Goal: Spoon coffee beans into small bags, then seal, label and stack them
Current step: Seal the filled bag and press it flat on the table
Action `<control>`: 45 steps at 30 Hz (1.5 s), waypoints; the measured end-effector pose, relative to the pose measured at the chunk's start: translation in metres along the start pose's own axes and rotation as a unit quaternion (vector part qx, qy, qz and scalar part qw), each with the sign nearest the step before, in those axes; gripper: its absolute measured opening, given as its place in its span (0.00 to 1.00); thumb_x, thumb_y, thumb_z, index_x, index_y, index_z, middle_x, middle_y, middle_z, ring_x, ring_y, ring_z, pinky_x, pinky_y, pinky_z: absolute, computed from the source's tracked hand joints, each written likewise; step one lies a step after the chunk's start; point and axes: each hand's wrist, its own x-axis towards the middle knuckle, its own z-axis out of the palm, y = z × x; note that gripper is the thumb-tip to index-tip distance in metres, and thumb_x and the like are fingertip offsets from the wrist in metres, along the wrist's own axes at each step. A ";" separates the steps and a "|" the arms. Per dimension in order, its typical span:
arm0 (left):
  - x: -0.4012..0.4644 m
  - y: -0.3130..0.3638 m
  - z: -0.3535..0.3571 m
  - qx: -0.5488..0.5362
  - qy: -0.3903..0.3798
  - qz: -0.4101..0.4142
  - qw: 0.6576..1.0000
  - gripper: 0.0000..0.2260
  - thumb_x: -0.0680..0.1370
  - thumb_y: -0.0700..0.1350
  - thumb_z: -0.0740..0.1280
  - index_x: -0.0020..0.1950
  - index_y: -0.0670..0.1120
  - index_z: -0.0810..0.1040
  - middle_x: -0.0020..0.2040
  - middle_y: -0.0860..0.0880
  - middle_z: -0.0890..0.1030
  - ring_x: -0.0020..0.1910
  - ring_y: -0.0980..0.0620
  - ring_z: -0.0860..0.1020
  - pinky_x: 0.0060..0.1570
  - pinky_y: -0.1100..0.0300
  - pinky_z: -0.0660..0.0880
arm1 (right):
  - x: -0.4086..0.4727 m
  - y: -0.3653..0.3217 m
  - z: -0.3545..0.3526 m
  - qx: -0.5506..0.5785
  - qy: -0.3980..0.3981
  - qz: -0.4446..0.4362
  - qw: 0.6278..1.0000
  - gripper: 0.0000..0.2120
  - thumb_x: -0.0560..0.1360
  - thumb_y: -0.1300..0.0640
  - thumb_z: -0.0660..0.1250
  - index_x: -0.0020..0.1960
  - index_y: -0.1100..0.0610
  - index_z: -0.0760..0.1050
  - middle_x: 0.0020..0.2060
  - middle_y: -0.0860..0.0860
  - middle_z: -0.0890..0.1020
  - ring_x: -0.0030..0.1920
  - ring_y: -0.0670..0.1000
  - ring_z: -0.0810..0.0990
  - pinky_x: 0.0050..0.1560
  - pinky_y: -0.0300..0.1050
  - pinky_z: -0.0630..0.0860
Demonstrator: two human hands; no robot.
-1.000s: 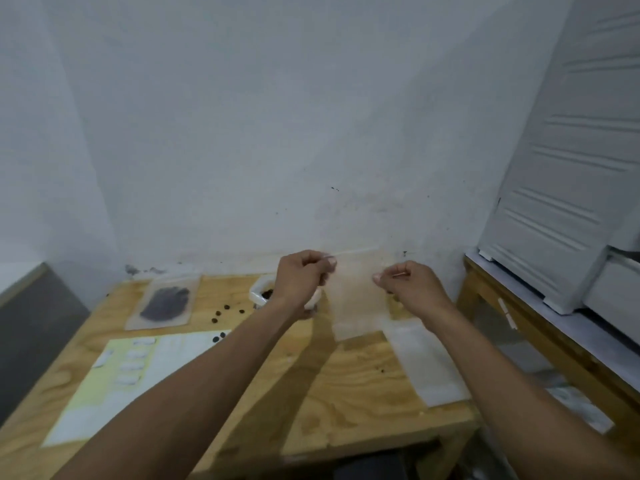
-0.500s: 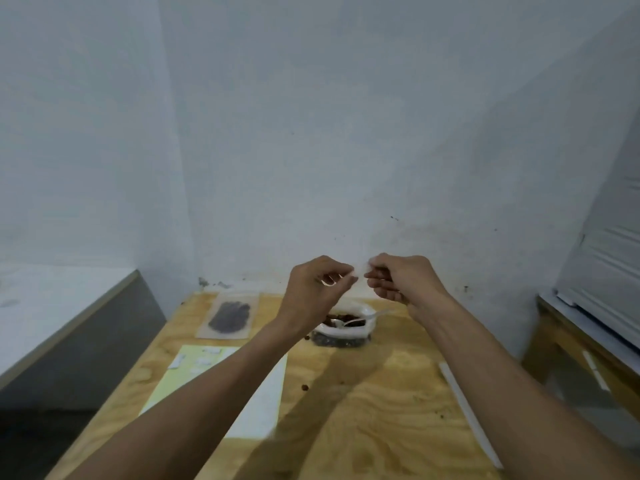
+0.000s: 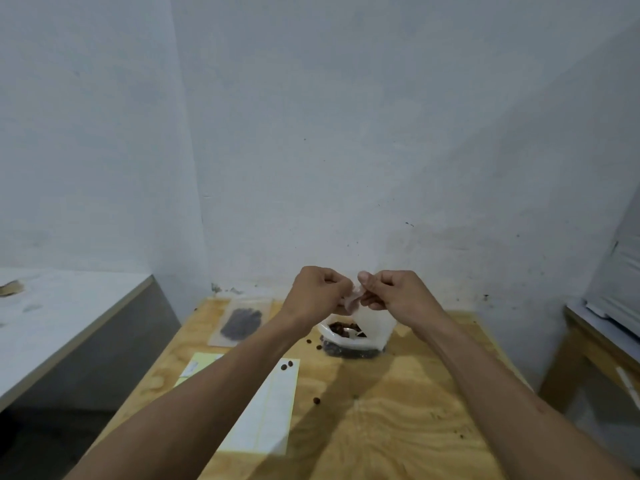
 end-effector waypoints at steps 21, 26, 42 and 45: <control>0.016 0.010 -0.023 0.318 -0.172 0.112 0.926 0.51 0.67 0.56 0.81 0.81 0.56 0.53 0.77 0.57 0.63 0.74 0.60 0.64 0.65 0.66 0.63 | 0.028 -0.004 -0.015 -0.009 -0.107 0.046 0.993 0.06 0.71 0.69 0.62 0.38 0.73 0.68 0.42 0.59 0.72 0.46 0.59 0.75 0.39 0.44 0.82; 0.022 -0.002 -0.023 0.365 -0.138 0.133 0.911 0.42 0.69 0.56 0.79 0.78 0.51 0.62 0.72 0.54 0.68 0.66 0.54 0.70 0.62 0.58 0.73 | 0.019 -0.008 -0.016 -0.070 -0.055 0.058 0.994 0.15 0.75 0.73 0.65 0.31 0.63 0.69 0.30 0.56 0.71 0.29 0.48 0.77 0.43 0.49 0.82; 0.018 -0.028 -0.010 0.383 -0.099 0.177 0.901 0.39 0.69 0.60 0.78 0.74 0.52 0.65 0.63 0.53 0.73 0.58 0.53 0.73 0.54 0.59 0.75 | 0.013 -0.009 -0.013 -0.144 -0.112 -0.028 0.983 0.09 0.69 0.53 0.80 0.48 0.52 0.86 0.42 0.45 0.88 0.44 0.42 0.86 0.44 0.34 0.77; 0.020 -0.034 -0.010 0.364 -0.089 0.162 0.913 0.34 0.68 0.58 0.79 0.68 0.49 0.71 0.59 0.54 0.75 0.54 0.53 0.75 0.52 0.57 0.76 | 0.013 -0.006 -0.007 -0.196 -0.108 -0.035 0.974 0.09 0.67 0.49 0.81 0.45 0.48 0.86 0.42 0.42 0.87 0.44 0.40 0.85 0.46 0.36 0.78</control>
